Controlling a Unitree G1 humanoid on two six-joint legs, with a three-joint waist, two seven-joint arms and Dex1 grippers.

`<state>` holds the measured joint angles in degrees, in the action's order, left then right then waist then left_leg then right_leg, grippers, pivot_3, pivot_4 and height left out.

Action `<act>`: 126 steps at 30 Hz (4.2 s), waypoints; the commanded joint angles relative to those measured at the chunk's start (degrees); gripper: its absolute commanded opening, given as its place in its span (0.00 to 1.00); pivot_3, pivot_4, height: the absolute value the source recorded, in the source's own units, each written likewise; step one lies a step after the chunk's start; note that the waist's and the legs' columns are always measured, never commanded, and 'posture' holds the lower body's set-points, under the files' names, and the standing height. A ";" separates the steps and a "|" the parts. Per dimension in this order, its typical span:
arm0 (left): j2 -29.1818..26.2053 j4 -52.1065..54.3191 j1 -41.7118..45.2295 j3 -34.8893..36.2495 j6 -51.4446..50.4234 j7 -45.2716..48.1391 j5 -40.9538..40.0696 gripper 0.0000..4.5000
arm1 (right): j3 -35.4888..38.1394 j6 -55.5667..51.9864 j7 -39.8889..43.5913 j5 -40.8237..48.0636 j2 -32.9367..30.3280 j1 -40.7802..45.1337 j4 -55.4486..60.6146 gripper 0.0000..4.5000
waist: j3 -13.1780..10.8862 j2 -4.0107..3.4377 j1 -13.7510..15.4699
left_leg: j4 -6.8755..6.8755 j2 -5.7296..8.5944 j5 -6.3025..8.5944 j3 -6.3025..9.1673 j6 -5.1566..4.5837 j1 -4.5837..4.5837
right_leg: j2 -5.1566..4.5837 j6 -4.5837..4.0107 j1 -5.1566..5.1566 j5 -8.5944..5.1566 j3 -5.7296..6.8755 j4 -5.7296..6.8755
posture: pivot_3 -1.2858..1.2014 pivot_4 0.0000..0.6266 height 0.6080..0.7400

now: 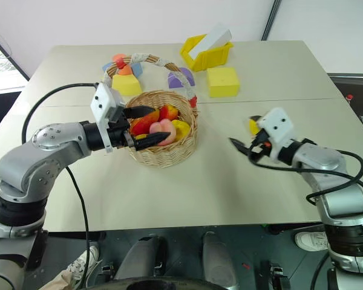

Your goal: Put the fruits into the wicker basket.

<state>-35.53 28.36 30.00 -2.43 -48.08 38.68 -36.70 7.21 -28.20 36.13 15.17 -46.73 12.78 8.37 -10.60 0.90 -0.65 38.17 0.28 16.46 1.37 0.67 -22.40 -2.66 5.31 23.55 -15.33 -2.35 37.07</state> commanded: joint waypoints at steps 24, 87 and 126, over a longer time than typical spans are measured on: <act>-2.35 0.35 -12.81 8.45 9.24 4.72 2.08 1.00 | -1.95 6.45 8.03 -7.06 -5.26 7.76 -0.68 0.17 | -0.09 -0.25 -0.43 | -0.02 -0.10 0.00 -0.13 -0.01 0.03 | 0.10 0.01 0.12 0.00 -0.08 0.08 | 0.52 0.24 1.00; 1.78 2.37 -20.53 14.67 13.56 1.83 -7.50 1.00 | -5.35 -7.96 -9.16 5.14 31.90 27.28 -1.98 0.00 | -0.07 -0.13 -0.46 | -0.03 -0.08 -0.18 -0.06 0.29 -0.56 | 0.01 -0.12 0.90 0.08 -0.01 0.48 | 0.52 0.24 1.00; 0.93 -8.21 -17.90 11.57 16.04 0.41 -0.96 1.00 | 29.86 3.04 -9.16 4.37 0.60 -0.16 -2.58 0.77 | -0.06 -0.25 -0.15 | 0.01 -0.09 -0.11 -0.31 0.14 -0.43 | 0.15 -0.09 0.76 0.09 -0.23 0.44 | 0.52 0.24 1.00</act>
<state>-34.05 20.14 12.44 7.92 -34.06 39.31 -39.07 34.84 -25.91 23.72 16.93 -45.07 13.63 1.74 -10.66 0.65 -0.80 38.18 0.19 16.35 1.05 0.81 -22.78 -2.50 5.22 24.27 -15.24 -2.58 37.50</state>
